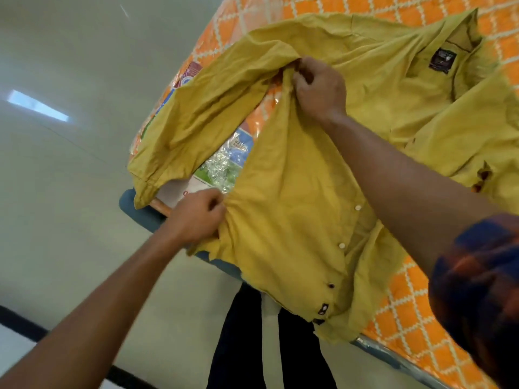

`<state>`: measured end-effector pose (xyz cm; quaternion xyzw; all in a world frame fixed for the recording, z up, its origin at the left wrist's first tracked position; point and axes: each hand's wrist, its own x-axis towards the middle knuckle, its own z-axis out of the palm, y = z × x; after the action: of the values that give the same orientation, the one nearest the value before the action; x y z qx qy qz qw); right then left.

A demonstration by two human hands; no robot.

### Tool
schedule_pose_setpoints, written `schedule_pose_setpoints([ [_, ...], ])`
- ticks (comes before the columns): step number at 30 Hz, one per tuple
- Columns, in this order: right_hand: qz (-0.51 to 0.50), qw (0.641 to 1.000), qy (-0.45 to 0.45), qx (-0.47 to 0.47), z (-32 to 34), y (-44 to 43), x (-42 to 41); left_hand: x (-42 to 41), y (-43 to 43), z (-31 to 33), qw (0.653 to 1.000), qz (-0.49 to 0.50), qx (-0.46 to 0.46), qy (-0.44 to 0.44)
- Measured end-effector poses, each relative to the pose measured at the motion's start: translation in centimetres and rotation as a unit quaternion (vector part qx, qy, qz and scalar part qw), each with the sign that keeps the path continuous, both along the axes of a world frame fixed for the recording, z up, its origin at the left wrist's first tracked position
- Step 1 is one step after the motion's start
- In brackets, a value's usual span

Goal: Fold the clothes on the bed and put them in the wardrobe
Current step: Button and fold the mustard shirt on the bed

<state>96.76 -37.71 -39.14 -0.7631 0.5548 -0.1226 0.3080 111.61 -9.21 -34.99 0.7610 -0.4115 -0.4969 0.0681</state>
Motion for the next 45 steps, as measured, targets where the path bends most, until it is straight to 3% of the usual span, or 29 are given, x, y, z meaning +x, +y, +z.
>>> schedule_pose_setpoints([
  [3, -0.007, 1.0, -0.013, -0.019, -0.8, 6.8, -3.5, 1.3, 1.6, -0.9, 0.996, 0.01, -0.001, -0.088],
  [7, -0.104, 0.994, 0.036, -0.028, 0.4, 20.1, -10.0, -0.8, 2.0, -0.3, 0.985, 0.059, -0.031, -0.157],
  [9, -0.179, 0.982, 0.054, 0.021, 1.6, 26.0, -13.3, -1.5, 2.6, 0.0, 0.984, 0.024, -0.012, -0.176],
  [12, -0.261, 0.95, 0.031, 0.169, 3.5, 31.7, -16.7, -1.9, 4.4, -0.2, 0.982, -0.07, 0.015, -0.175],
  [14, -0.256, 0.935, 0.05, 0.24, 4.6, 33.6, -17.4, -1.5, 5.4, 0.1, 0.994, -0.001, -0.011, -0.108],
  [17, -0.211, 0.931, 0.07, 0.29, 4.4, 34.6, -17.7, 0.1, 6.8, 0.8, 0.987, 0.112, -0.052, -0.099],
  [21, -0.305, 0.885, -0.115, 0.333, 3.9, 34.3, -18.1, 0.7, 8.5, 1.2, 0.971, 0.205, -0.079, -0.093],
  [23, -0.3, 0.89, -0.151, 0.308, 4.0, 34.3, -18.6, 0.0, 9.0, 1.3, 0.974, 0.143, -0.119, -0.127],
  [27, -0.274, 0.926, -0.136, 0.223, 3.5, 34.4, -19.9, -2.5, 10.1, 0.4, 0.956, -0.129, -0.153, -0.214],
  [29, -0.274, 0.925, -0.139, 0.222, 3.1, 34.1, -20.1, -3.4, 10.4, -0.4, 0.939, -0.162, -0.139, -0.27],
  [32, -0.265, 0.925, -0.15, 0.228, 2.7, 33.6, -20.0, -3.7, 10.6, -1.1, 0.929, -0.075, -0.207, -0.298],
  [35, -0.252, 0.922, -0.158, 0.247, 2.3, 33.5, -20.0, -2.8, 10.5, -0.5, 0.944, 0.093, -0.235, -0.214],
  [37, -0.241, 0.926, -0.157, 0.245, 2.3, 33.8, -20.3, -1.9, 10.6, 0.4, 0.951, 0.166, -0.197, -0.174],
  [41, -0.185, 0.949, -0.144, 0.21, 3.3, 35.5, -20.9, -0.1, 12.8, 1.4, 0.958, 0.201, -0.107, -0.177],
  [45, -0.07, 0.966, -0.06, 0.24, 3.5, 37.5, -20.9, 0.1, 14.3, -0.7, 0.946, 0.293, 0.034, -0.135],
])
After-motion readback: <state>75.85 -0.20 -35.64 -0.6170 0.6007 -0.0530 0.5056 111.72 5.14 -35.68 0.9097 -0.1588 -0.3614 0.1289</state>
